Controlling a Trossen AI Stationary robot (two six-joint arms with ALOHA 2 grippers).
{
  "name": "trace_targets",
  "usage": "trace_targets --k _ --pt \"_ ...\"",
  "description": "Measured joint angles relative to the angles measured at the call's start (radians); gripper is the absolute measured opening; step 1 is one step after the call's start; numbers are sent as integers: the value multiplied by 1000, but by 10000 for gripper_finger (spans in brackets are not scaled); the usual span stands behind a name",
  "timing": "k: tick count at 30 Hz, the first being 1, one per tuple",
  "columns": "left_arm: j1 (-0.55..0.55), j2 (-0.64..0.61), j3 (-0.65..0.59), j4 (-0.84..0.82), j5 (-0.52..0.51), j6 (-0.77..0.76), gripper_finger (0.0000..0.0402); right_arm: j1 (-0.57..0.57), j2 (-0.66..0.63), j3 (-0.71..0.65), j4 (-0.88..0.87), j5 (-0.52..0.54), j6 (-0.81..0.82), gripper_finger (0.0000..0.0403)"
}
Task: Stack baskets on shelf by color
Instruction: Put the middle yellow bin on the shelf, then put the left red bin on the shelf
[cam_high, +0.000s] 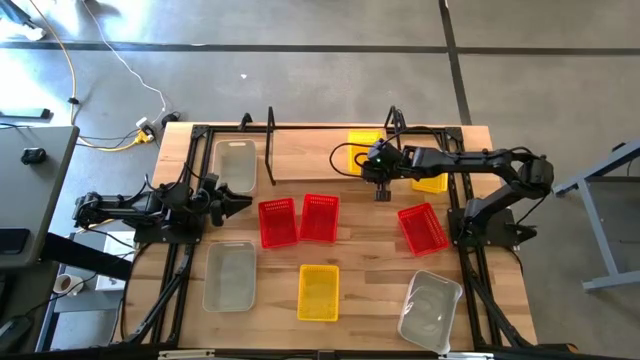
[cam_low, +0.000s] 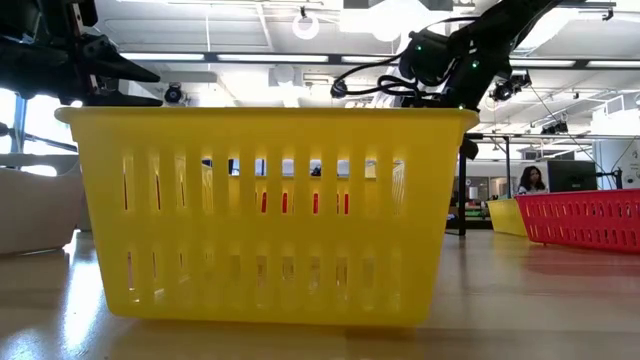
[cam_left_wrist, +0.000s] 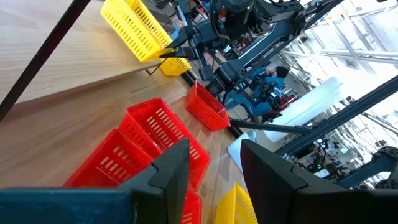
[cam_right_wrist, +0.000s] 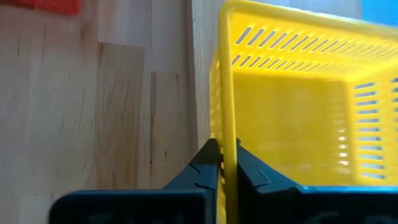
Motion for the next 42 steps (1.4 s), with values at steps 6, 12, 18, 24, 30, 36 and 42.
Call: trace_targets --k 6,12,18,24,30,36,42 --pt "0 0 0 0 0 -2 133 0 0 0 -2 1 1 64" --pt "0 0 0 0 0 0 133 1 -5 0 -8 37 1 76" --pt "0 0 0 0 0 0 133 32 -35 2 -14 77 38 77" --pt "0 0 0 0 6 0 133 67 -41 2 -45 89 100 77" --pt "0 0 0 6 5 0 133 117 -42 36 -80 192 141 77" --pt "0 0 0 50 1 37 133 132 -42 113 -130 242 182 77" --pt "0 0 0 53 16 45 133 145 -42 186 -198 258 276 77"
